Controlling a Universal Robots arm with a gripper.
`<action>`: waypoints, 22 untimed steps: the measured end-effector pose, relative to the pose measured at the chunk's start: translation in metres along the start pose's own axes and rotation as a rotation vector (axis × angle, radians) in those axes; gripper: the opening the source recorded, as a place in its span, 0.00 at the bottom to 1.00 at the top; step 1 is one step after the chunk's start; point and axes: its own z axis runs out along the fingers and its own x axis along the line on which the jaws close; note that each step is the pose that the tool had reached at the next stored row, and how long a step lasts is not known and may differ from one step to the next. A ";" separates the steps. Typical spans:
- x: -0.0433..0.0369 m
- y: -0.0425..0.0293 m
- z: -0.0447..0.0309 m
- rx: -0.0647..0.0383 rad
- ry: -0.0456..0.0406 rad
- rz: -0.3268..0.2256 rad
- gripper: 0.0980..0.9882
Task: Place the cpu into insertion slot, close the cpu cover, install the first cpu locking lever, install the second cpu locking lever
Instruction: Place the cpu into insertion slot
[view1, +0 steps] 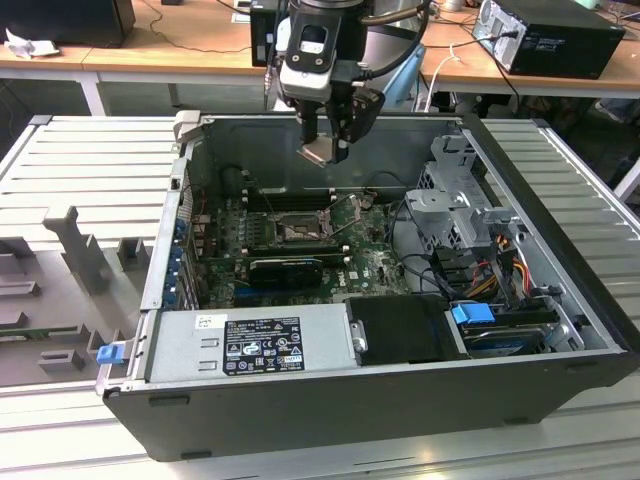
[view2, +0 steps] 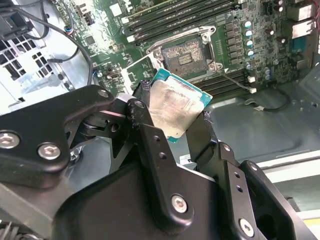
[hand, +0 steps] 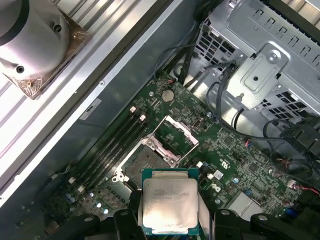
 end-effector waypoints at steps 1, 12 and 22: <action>0.0000 0.0000 0.0000 0.000 -0.0007 0.008 0.48; -0.0001 -0.0005 0.0050 -0.004 -0.0179 0.195 0.48; 0.0012 -0.0022 0.0063 -0.004 -0.0208 0.228 0.48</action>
